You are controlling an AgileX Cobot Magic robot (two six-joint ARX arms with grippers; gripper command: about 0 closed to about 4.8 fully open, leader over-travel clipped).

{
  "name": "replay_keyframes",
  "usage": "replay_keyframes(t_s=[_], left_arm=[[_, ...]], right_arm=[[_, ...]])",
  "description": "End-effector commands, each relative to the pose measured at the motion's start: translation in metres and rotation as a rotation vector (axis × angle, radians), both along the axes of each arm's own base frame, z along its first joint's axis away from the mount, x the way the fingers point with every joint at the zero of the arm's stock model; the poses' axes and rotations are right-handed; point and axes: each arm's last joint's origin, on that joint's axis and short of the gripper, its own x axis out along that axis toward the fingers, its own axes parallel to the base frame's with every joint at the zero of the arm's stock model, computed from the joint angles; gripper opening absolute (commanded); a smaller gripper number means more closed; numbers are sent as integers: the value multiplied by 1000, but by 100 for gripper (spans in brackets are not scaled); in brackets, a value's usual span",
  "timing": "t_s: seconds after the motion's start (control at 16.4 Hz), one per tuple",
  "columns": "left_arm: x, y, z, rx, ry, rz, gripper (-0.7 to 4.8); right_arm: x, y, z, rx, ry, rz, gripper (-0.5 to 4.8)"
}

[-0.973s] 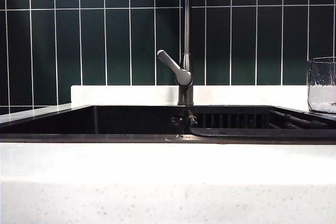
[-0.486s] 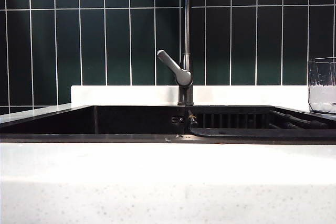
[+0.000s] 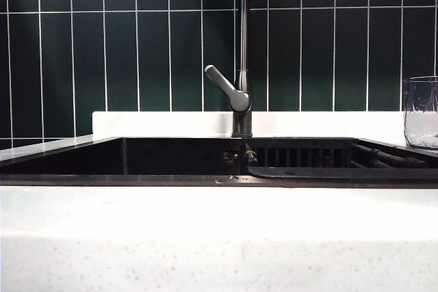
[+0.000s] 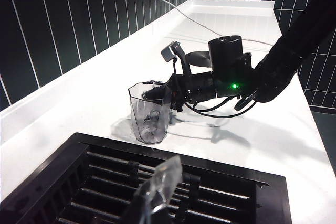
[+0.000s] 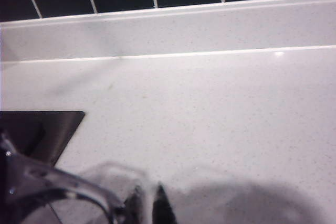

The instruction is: Pick up the mug next to the sink, go to the faucet to get some water, pour the water into the sink, and finally put the mug back to its place.

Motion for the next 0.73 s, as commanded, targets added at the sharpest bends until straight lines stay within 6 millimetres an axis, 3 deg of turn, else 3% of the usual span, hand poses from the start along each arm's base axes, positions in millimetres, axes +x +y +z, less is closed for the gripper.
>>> replay_keyframes(t_s=[0.06,0.73], left_arm=[[-1,0,2,-6,-20,-2,-6],[-1,0,2,-3,-27,-2,-6]], right_arm=[[1,0,3,-9,-16,0,33],[0,0,-2,-21,30,6,55]])
